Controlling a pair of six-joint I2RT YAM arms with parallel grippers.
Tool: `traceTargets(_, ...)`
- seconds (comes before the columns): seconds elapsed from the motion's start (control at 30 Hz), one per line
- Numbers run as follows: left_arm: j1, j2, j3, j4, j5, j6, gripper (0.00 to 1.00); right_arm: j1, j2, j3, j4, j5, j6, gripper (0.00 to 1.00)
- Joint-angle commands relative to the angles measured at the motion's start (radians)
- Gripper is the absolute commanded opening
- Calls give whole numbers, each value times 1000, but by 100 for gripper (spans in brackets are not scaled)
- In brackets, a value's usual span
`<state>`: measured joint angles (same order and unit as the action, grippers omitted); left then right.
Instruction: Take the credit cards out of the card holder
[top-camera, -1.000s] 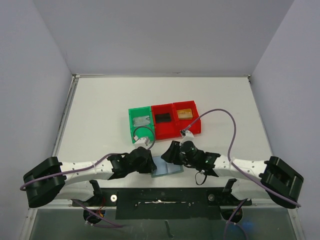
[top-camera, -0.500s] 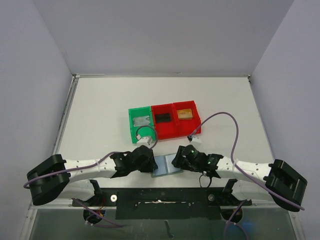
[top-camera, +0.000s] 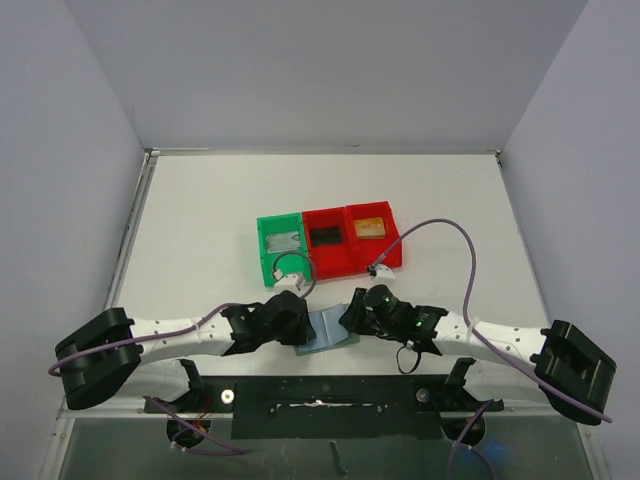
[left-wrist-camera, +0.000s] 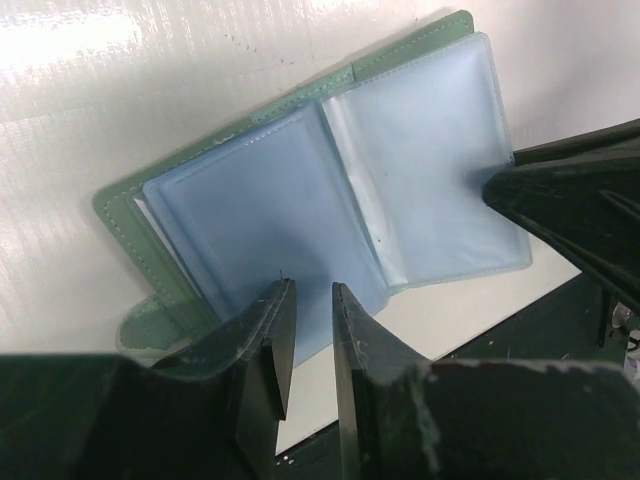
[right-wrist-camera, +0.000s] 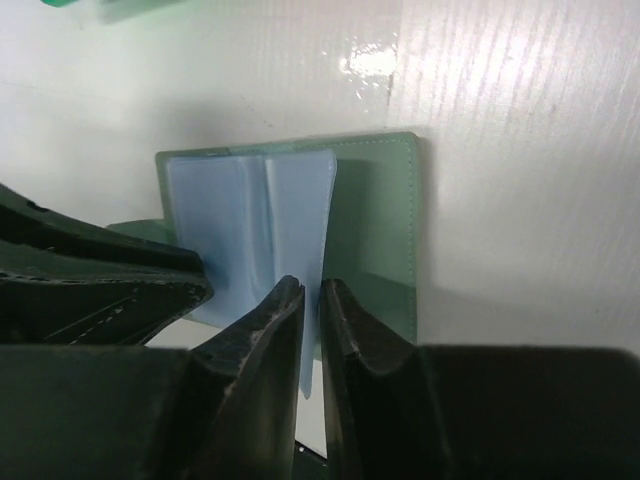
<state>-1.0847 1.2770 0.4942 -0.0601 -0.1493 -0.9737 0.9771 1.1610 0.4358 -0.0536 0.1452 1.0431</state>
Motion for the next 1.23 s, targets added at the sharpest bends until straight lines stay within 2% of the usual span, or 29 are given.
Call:
traceTargets(0.0,4,-47,45,7,-26,23,23,-5,-77,51,8,9,-46,27)
traceTargets(0.03,5,-58,48,-7,-35,24,24,-10,-86,62,-31,19,-49,37)
traceTargets(0.07,4,-68,51,-23,-46,26,26,-18,-97,76,-70,36,-51,41)
traceTargets(0.17,5,-119,66,-75,-95,33,38,-56,-167,122,-154,68,-109,44)
traceTargets(0.23,8,-167,83,-123,-133,49,48,-106,-219,163,-197,79,-166,55)
traceTargets(0.33,35,-233,131,-205,-194,98,68,-224,-281,221,-249,103,-266,75)
traceTargets(0.43,117,-287,190,-321,-242,177,77,-382,-315,256,-246,120,-386,95)
traceTargets(0.47,155,-304,212,-356,-249,200,79,-442,-317,267,-241,116,-421,99)
traceTargets(0.57,308,-348,286,-467,-244,262,82,-620,-318,329,-250,72,-525,97)
traceTargets(0.67,461,-391,382,-582,-284,301,83,-667,-322,413,-311,119,-568,98)
traceTargets(0.7,479,-406,419,-618,-356,298,83,-667,-334,434,-331,129,-588,98)
traceTargets(0.8,483,-430,521,-722,-546,268,83,-667,-397,469,-383,138,-596,97)
traceTargets(0.9,482,-448,613,-785,-646,250,83,-665,-491,458,-359,85,-646,98)
traceTargets(1.0,483,-474,661,-781,-656,242,83,-665,-565,444,-280,54,-721,98)
traceTargets(1.2,482,-506,656,-716,-656,283,83,-666,-541,536,-336,71,-798,98)
